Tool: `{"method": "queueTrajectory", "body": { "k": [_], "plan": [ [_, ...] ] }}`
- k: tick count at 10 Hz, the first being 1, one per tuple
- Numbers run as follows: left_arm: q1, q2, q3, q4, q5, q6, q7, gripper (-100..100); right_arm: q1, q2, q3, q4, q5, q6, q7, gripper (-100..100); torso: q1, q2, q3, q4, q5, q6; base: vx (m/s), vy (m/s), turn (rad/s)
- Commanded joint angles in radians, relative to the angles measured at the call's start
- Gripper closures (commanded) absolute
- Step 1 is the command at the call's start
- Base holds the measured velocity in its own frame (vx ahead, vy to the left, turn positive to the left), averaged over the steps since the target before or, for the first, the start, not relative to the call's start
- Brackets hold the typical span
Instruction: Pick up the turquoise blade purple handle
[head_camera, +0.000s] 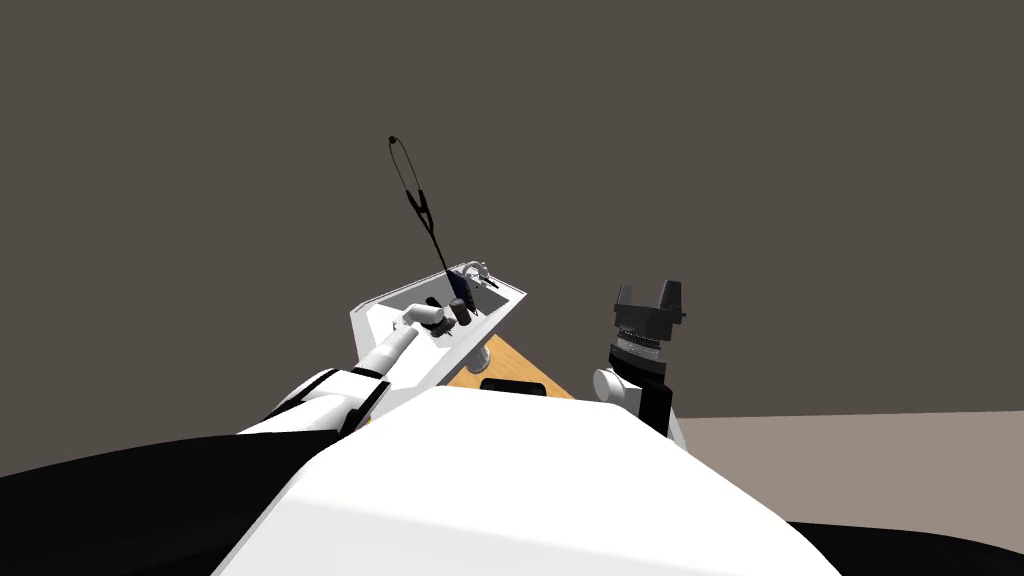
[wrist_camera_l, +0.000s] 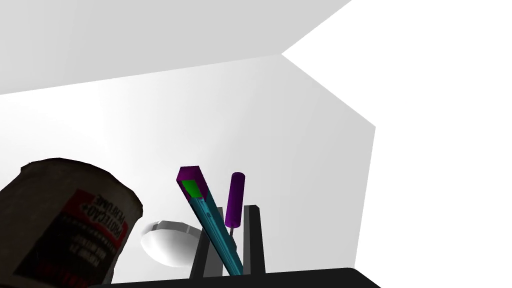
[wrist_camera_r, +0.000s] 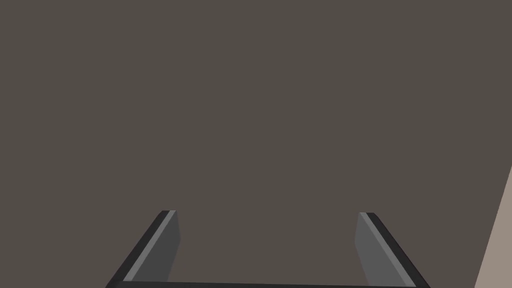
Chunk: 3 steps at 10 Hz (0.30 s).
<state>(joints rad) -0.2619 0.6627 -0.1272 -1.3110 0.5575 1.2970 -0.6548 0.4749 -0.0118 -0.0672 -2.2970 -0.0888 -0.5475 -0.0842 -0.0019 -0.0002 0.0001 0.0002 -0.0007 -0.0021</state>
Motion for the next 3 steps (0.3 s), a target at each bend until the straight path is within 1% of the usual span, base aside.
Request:
{"method": "queueTrajectory", "body": {
  "k": [1,2,3],
  "plan": [
    [0.001,0.012,0.002,-0.032,0.011,0.029,-0.006,100,0.0,0.0,0.0,0.0,0.0,0.0,0.0,0,0.0,0.0,0.0,0.0,0.0,0.0,0.03,-0.059,0.161],
    [0.003,0.009,0.002,-0.026,0.007,0.02,-0.002,100,0.0,0.0,0.0,0.0,0.0,0.0,0.0,0,-0.002,0.0,0.0,0.0,0.0,0.001,0.013,-0.028,0.033],
    [0.004,0.01,0.003,-0.029,0.007,0.025,-0.002,0,0.0,0.0,0.0,0.0,0.0,0.0,0.0,0,-0.001,0.0,0.0,0.0,0.0,0.002,0.0,0.0,0.0]
  ]
}}
